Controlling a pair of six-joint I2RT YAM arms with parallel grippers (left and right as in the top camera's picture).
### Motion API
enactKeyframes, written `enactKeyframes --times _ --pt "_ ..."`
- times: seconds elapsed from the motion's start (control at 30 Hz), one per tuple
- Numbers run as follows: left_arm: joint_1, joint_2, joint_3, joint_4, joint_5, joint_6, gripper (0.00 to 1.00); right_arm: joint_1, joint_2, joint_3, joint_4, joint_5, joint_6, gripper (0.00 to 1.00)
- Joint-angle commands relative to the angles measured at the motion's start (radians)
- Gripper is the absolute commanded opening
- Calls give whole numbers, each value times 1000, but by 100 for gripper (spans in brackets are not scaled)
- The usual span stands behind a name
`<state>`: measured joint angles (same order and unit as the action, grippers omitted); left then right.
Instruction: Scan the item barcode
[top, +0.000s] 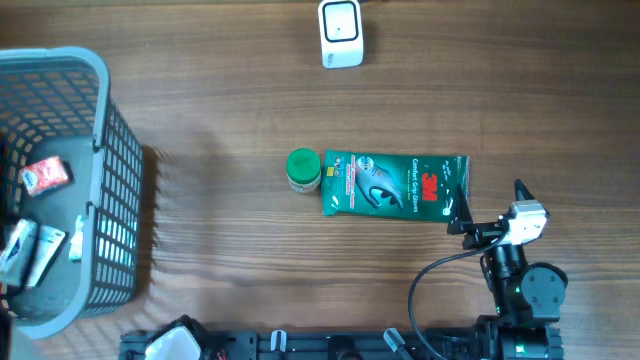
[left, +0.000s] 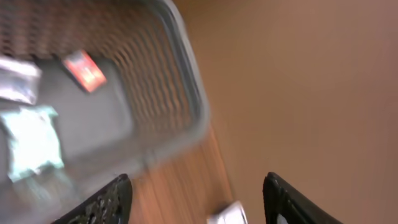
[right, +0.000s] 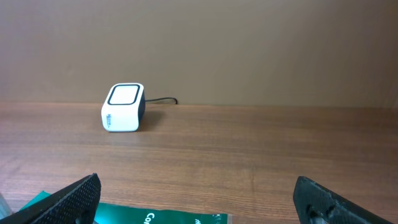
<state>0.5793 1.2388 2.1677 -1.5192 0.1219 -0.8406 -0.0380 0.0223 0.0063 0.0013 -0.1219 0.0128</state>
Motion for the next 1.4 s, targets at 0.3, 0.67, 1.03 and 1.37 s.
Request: enactKeyframes --times 0.3,0.67,1.03,1.37 --pt "-159 62 -87 -165 -510 -81 100 6 -5 -1 5 11 -10 100" --pt "-3 196 -760 116 -466 -78 100 6 -5 -1 5 11 -10 100" --pt "17 217 -1280 602 -346 100 100 6 -5 -1 5 11 -11 100" --pt "48 266 -1364 761 -327 100 100 6 -5 -1 5 11 -11 100"
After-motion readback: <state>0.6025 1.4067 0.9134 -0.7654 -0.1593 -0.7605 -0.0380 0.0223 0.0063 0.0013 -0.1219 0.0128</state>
